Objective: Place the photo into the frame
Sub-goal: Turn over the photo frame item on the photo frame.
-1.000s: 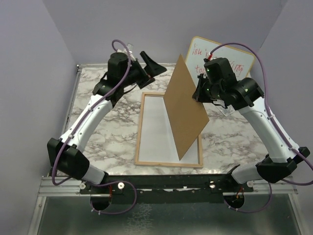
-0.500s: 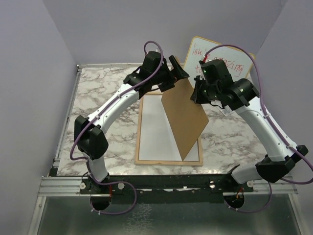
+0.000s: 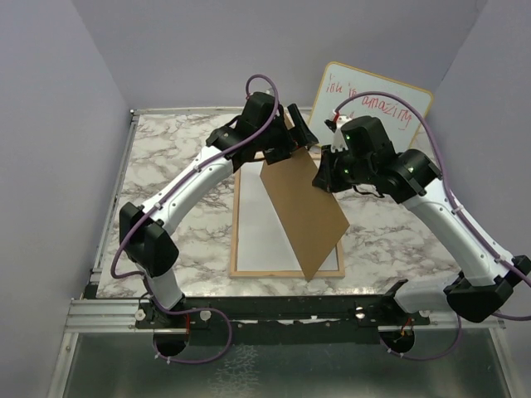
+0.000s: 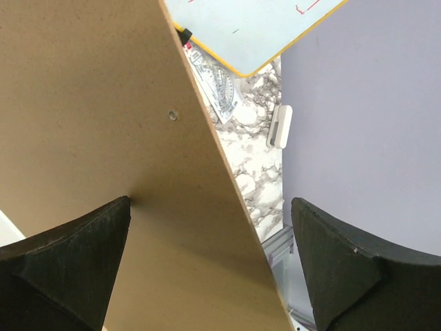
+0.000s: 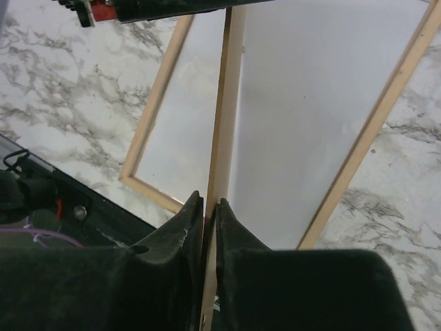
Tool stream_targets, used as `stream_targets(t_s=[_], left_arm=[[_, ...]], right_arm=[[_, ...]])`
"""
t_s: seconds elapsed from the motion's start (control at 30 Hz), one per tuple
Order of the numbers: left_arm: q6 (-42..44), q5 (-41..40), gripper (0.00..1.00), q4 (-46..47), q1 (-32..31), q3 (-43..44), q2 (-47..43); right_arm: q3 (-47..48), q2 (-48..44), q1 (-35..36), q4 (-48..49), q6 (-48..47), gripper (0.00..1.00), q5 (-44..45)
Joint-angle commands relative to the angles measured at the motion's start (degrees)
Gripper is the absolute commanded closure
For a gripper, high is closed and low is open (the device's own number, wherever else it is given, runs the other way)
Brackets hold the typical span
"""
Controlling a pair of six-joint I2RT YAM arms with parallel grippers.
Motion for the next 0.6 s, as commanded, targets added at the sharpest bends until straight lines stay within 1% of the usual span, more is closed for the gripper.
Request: stream_targets(t_s=[0.0, 0.23, 0.3, 0.43, 0.57], left_arm=[[2.4, -3.3, 0.01, -3.2, -0.6, 0.4, -2.4], [3.3, -4.0, 0.01, -6.4, -1.3, 0.2, -1.7], [3.5, -5.1, 0.01, -7.1, -1.4, -0.3, -2.6], [4.1, -6.9, 0.01, -8.4, -1.4, -1.7, -4.8], [4.5, -7.3, 0.01, -9.6, -1.4, -2.3, -5.9]], right_arm=[[-0.9, -2.2, 0.9, 3.7, -2.5, 0.84, -8.3], [-3.7, -2.4, 2.9, 5.4, -3.5, 0.77, -11.9], [-5.0, -3.3, 2.9, 6.6, -3.5, 0.71, -13.4], [-7.6, -5.9, 2.9, 10.4, -2.8, 0.53, -17.9], [-9.8, -7.4, 2.9, 14.8, -1.8, 0.43, -24.8]])
